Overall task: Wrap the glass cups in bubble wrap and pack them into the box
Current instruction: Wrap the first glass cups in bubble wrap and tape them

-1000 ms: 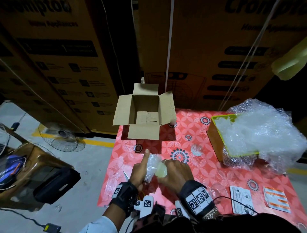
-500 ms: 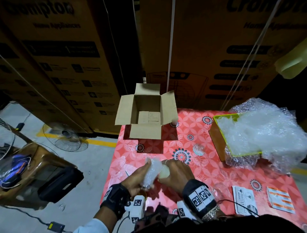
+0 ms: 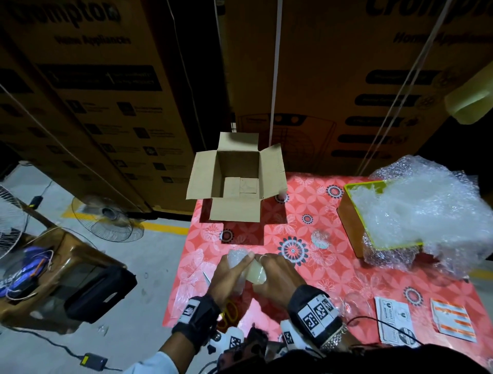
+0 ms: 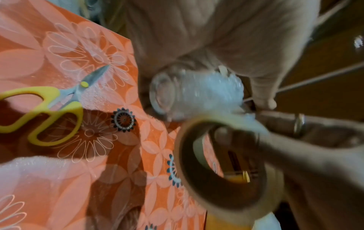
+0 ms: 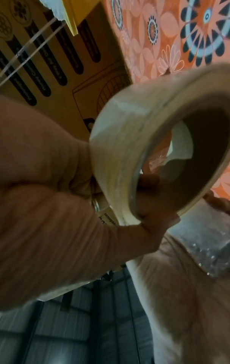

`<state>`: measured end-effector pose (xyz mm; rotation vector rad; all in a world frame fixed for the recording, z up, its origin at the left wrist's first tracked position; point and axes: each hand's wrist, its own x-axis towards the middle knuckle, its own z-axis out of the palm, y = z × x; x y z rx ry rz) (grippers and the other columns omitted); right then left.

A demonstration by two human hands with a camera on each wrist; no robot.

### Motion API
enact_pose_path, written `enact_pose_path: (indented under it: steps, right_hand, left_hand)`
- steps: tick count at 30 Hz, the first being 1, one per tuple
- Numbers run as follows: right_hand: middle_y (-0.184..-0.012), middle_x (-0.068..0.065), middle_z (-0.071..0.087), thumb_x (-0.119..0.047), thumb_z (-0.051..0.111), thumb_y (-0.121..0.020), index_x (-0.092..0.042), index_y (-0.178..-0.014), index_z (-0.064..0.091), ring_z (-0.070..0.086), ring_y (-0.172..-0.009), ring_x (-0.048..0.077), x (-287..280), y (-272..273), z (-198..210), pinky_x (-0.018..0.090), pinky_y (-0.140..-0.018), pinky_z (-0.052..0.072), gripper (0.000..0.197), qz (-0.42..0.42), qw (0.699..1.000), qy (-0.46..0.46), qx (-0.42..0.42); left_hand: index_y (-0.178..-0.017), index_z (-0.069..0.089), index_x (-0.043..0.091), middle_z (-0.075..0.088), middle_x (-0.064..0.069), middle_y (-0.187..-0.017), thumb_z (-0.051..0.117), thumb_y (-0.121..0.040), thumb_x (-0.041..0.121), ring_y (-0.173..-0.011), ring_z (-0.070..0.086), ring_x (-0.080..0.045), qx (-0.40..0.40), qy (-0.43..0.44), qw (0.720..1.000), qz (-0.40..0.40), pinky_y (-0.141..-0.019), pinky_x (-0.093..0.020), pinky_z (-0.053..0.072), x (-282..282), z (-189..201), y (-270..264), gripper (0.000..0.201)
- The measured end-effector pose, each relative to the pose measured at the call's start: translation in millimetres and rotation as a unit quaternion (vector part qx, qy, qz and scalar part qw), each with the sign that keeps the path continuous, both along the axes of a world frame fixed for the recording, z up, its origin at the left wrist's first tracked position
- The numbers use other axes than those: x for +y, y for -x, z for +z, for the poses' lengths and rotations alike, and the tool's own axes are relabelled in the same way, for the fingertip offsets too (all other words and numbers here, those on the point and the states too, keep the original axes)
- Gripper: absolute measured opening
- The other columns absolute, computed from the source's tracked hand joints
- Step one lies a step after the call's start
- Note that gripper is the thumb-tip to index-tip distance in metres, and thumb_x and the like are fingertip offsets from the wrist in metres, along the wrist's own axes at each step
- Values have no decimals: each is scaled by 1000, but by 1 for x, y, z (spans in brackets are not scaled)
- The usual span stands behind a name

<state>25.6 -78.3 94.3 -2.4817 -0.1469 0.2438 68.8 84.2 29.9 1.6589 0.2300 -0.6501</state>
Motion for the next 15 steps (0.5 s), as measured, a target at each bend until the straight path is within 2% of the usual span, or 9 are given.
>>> enact_pose_path:
  steps: [1, 3, 6, 7, 9, 11, 13, 15]
  right_hand:
    - [-76, -9, 50, -13, 68, -75, -19, -82, 54, 51, -67, 12, 0, -1, -2, 15, -52, 34, 17, 1, 1000, 2, -6]
    - [-81, -9, 51, -19, 68, -75, -18, -91, 58, 51, -74, 14, -2, -1, -4, 15, -57, 33, 19, 5, 1000, 10, -10]
    - [-88, -11, 63, -40, 68, -73, -25, -104, 65, 56, -76, 12, -7, 2, -8, 25, -66, 46, 35, -29, 999, 39, -9]
    - [-92, -8, 68, -45, 68, -73, -28, -108, 67, 60, -79, 13, -9, 3, -10, 29, -71, 52, 39, -41, 998, 53, -7]
    - [-100, -4, 71, -51, 67, -77, -26, -112, 66, 64, -85, 17, -10, 4, -13, 34, -80, 55, 43, -49, 995, 84, -5]
    - [-89, -5, 70, -57, 65, -78, -28, -100, 66, 63, -77, 16, -10, 4, -14, 36, -76, 56, 36, -60, 994, 90, -16]
    - [-77, -7, 69, -58, 67, -76, -27, -89, 65, 63, -67, 13, -11, 1, -14, 34, -69, 58, 33, -70, 994, 87, -1]
    - [-69, -7, 66, -56, 67, -72, -26, -82, 64, 63, -62, 12, -11, -1, -12, 32, -64, 58, 32, -64, 994, 86, 21]
  left_hand:
    - [-106, 67, 22, 76, 0, -98, 72, -66, 88, -89, 73, -24, -32, -49, 998, 28, -84, -54, 60, -4, -3, 0, 78]
    - [-96, 68, 23, 75, 5, -89, 65, -59, 97, -83, 72, -20, -60, -122, 989, 60, -83, -49, 60, -9, -6, 0, 82]
    - [-90, 73, 22, 77, 6, -83, 65, -54, 99, -79, 75, -18, -66, -148, 985, 59, -77, -39, 61, -9, -3, 2, 85]
    - [-87, 74, 18, 77, 3, -79, 70, -56, 95, -75, 75, -20, -61, -128, 988, 57, -75, -39, 62, -8, -1, 1, 83]
    - [-82, 74, 9, 76, -5, -72, 79, -63, 78, -66, 73, -23, -43, -55, 997, 41, -66, -37, 59, -7, 9, 2, 72]
    - [-84, 73, 2, 71, -12, -69, 83, -70, 63, -60, 66, -26, -10, 24, 999, 25, -57, -33, 52, -5, 15, 2, 63]
    - [-99, 73, -2, 69, -22, -79, 86, -75, 54, -67, 62, -31, 42, 91, 995, 24, -55, -33, 50, -1, 12, 1, 62]
    - [-114, 72, 0, 67, -28, -95, 89, -77, 50, -76, 58, -35, 90, 133, 987, 26, -58, -33, 48, 4, 6, 3, 64]
